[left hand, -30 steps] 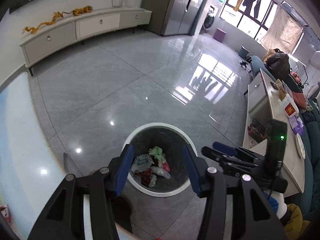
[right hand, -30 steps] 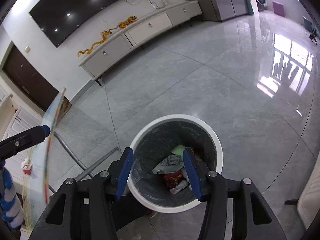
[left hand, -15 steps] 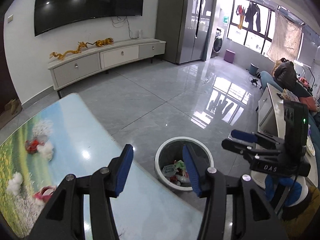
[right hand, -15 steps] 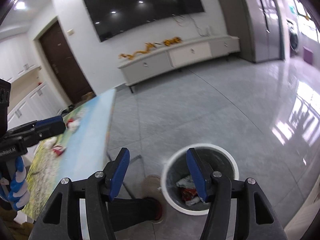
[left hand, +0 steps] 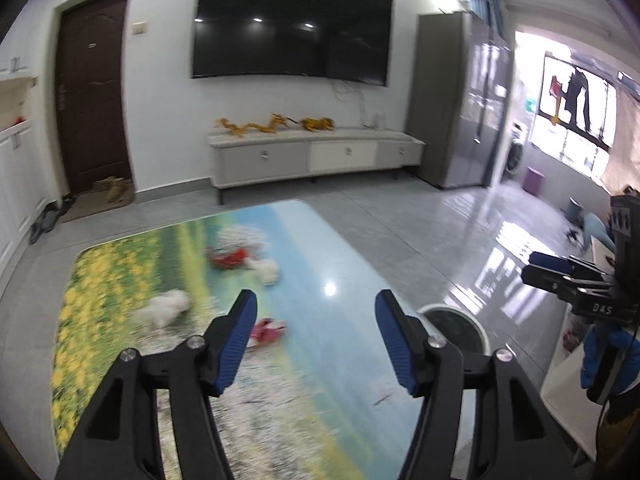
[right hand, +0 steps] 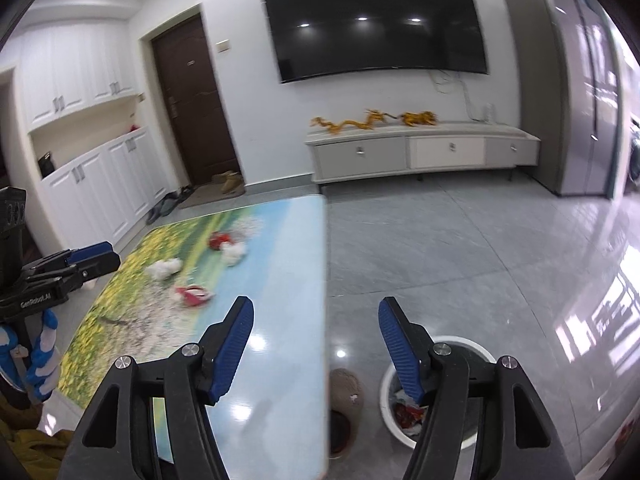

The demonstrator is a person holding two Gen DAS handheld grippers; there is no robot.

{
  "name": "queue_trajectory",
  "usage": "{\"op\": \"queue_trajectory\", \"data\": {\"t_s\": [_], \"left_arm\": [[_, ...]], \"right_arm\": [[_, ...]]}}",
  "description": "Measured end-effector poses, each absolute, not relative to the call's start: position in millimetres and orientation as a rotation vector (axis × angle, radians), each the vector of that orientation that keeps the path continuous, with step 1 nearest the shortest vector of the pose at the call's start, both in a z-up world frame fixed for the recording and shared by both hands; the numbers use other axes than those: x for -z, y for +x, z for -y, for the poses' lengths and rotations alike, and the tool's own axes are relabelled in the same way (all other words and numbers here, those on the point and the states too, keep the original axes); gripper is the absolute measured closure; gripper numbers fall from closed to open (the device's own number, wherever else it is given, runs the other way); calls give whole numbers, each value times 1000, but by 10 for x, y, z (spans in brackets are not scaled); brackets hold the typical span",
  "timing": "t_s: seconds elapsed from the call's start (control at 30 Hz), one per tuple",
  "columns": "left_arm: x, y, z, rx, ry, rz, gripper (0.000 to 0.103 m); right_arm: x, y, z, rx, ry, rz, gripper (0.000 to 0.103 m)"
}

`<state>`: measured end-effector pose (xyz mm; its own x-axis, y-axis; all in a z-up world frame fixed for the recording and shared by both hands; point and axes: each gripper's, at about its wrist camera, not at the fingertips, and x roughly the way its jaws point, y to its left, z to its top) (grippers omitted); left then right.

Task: Collect trash
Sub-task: 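Move both open grippers back over the remaining trash on the table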

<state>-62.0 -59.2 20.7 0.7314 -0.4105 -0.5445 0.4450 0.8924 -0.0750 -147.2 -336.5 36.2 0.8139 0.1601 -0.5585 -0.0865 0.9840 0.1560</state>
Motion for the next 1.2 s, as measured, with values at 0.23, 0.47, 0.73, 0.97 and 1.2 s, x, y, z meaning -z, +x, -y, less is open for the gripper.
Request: {"op": "queue_trajectory", "data": {"t_s": [0.23, 0.47, 0.73, 0.97, 1.2], "left_arm": [[-150, -713, -266, 321, -38, -559, 39], [5, -705, -817, 225, -79, -572, 39], [126, -525, -1040, 177, -83, -597, 39], [281, -219, -1094, 212, -80, -629, 38], [490, 213, -1075, 298, -46, -683, 30]], "right_arm": [[-458, -1269, 2727, -210, 41, -639, 38], [-421, -986, 2049, -322, -51, -693, 38], [-331, -776, 1615, -389, -112, -731, 38], [-137, -582, 1550, -410, -126, -778, 35], [144, -348, 1473, -466, -170, -842, 34]]}}
